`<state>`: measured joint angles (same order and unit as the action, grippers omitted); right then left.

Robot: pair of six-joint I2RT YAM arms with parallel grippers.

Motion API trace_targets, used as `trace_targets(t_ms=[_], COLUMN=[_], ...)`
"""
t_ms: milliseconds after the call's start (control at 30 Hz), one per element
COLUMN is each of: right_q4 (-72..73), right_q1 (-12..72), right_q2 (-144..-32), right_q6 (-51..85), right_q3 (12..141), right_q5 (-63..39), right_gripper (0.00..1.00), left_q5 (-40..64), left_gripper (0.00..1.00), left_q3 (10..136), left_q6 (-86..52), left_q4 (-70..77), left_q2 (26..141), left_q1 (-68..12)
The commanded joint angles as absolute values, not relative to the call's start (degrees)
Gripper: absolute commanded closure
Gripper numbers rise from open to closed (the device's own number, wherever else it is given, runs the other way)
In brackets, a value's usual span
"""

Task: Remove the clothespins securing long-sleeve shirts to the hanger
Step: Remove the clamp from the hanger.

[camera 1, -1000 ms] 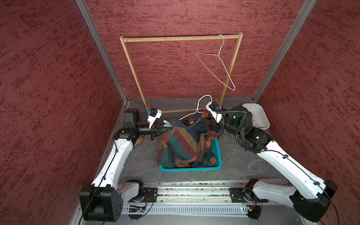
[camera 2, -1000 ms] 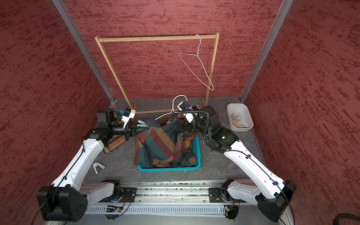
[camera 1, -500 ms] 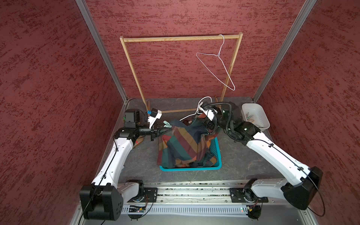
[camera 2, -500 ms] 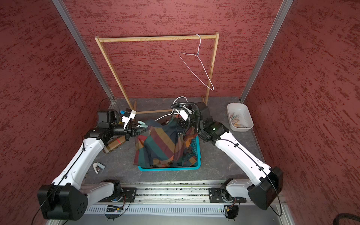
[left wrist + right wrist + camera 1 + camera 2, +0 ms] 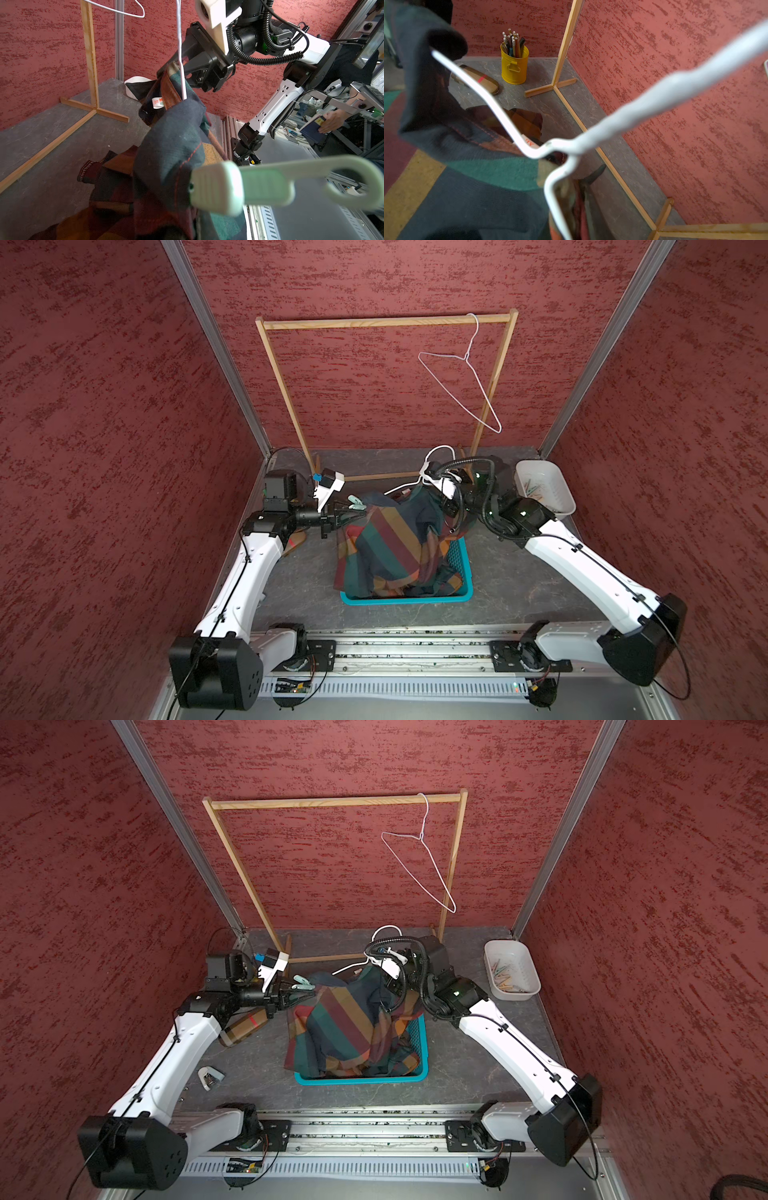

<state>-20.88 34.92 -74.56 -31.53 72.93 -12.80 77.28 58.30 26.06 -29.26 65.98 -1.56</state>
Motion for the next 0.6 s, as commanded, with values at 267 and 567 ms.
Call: trace_targets(t_ms=[267,567], right_q4=[-16.9,-18.0], right_q1=[34.7,34.8], right_q2=[-74.7,-77.8], right_q6=[-31.4,-33.6], right_q3=[72.5,73.7], right_q5=[-12.9,-13.1], right_gripper=[1.0,1.0], left_q5=[70.8,67.2], left_gripper=[0.08,0.04], left_q3=[60.5,72.0], left_q6=[21.0,26.6], left_q4=[-24.3,-34.3], left_q2=[57.6,55.3], left_q1=[0.3,-0.3])
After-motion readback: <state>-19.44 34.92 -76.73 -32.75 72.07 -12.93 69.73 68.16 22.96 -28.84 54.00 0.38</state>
